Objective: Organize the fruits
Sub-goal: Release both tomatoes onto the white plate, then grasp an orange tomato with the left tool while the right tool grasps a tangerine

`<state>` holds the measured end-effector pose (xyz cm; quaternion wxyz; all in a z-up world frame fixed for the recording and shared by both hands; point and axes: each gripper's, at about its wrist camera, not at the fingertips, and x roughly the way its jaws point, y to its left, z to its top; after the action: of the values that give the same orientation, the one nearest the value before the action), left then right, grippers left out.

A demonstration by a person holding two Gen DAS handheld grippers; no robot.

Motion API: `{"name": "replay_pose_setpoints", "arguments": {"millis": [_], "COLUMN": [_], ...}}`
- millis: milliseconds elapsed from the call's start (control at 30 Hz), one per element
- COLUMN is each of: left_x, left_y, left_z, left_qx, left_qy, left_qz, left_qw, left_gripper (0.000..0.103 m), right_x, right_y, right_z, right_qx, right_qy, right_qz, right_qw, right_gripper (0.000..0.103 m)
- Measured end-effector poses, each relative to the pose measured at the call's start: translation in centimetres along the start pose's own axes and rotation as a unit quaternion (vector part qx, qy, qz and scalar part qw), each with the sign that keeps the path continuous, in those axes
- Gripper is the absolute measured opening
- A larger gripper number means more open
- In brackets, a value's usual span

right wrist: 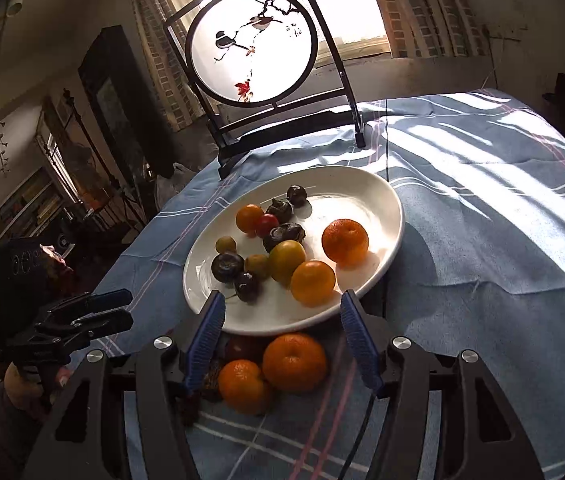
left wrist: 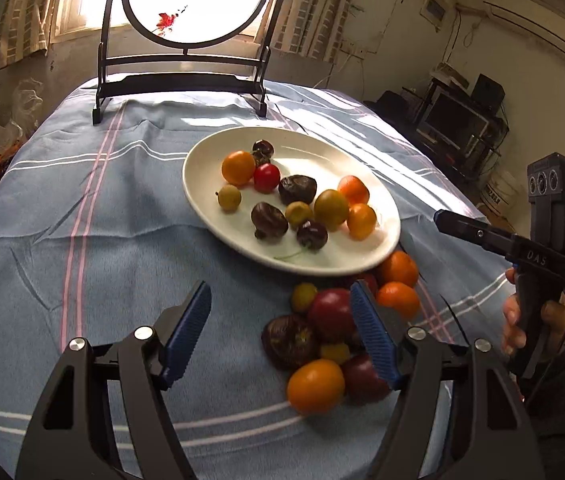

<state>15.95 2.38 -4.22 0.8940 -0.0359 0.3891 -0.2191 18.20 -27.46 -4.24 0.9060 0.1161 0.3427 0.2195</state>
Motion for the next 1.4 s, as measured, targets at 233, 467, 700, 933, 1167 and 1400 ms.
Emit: {"name": "replay_pose_setpoints", "arguments": {"millis": [233,467,700,933,1167,1400], "left_x": [-0.5,1.3,2.4,0.0,-2.1,-1.8], "left_y": [-2.3,-3.3,-2.4,-2.9,-3.1,-2.6], "left_z": [-4.7,-5.5,-5.5,-6.6,-6.6,-6.7], "left_qx": [0.046,0.07,0.043,0.026,0.019,0.008], "left_qy": [0.014,0.026,0.035,0.003,-0.012,-0.007], "left_qz": [0.027,0.038,0.011,-0.01,-0.021,-0.027], "left_qw": [0.9985,0.9965,0.9984,0.9996,0.9995,0.9996], "left_gripper": [0.069,0.043,0.045,0.036,0.036,0.036], "right_x": [-1.7,-1.8,-1.7,-0.4,1.4,6.3], "right_y": [-1.1,-1.2,-0.8,0.7,0.9,-0.1], "right_z": [-4.1,-4.4,-4.6,-4.6,-2.6,-1.6], "right_qx": [0.014,0.014,0.003,-0.036,-0.015,0.027], "right_qy": [-0.007,-0.009,-0.006,0.031,0.049,0.116], "right_qz": [0.005,0.009,0.011,-0.009,-0.043,-0.033], "right_qw": [1.0,1.0,1.0,0.999,0.998,0.992], "right_gripper": [0.063,0.063,0.063,0.063,0.063,0.063]}}
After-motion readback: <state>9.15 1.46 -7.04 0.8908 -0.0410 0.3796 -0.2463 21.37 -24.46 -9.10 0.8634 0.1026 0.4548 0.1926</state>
